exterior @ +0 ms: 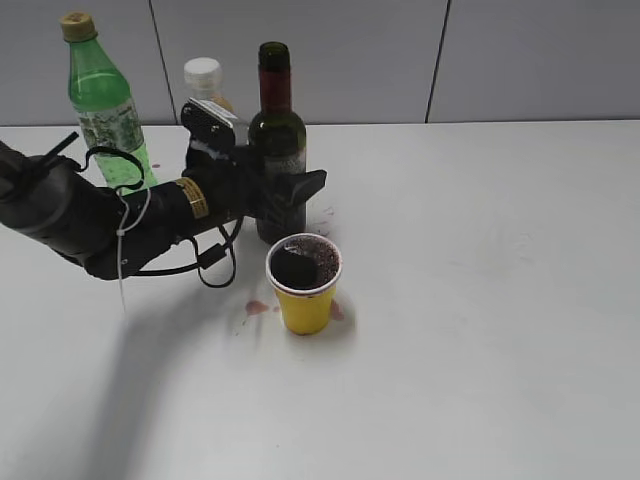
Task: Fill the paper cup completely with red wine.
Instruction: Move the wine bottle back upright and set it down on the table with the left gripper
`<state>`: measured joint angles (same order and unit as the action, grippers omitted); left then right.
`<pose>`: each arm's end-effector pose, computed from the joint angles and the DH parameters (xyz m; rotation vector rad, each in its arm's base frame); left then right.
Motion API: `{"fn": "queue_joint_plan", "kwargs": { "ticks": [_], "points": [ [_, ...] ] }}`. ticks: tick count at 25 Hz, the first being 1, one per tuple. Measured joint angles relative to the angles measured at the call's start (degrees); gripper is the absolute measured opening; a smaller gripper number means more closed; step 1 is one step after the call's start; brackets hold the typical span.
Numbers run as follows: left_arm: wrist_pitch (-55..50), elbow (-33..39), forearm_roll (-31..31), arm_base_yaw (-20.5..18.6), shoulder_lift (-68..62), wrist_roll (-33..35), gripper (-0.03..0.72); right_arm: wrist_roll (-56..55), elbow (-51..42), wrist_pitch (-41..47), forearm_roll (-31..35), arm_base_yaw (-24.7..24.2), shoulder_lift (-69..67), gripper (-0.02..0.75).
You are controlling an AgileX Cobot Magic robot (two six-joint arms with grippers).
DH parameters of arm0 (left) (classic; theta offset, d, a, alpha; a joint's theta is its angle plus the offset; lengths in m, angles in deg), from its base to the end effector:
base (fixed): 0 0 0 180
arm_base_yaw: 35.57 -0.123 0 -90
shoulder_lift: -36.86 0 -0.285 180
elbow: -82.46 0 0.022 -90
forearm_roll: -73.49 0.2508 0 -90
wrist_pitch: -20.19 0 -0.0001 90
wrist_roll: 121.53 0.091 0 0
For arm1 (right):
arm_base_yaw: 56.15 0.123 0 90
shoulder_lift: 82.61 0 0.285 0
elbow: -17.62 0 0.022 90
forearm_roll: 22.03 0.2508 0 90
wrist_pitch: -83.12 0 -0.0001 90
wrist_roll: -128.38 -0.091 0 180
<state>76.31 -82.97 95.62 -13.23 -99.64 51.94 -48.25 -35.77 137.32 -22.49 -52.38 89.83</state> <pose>0.3898 -0.1909 0.0997 0.6506 1.5812 -0.4785 0.0084 0.0000 0.2627 -0.1257 2.0058 -0.0051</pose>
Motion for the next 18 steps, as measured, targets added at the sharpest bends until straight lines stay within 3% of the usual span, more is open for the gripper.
{"fn": "queue_joint_plan", "kwargs": {
  "ticks": [18],
  "points": [
    [3.3,0.0,-0.8,0.0,-0.9,0.0,0.553,0.0,0.0,0.0,0.0,0.0,0.0,0.589]
  ]
}}
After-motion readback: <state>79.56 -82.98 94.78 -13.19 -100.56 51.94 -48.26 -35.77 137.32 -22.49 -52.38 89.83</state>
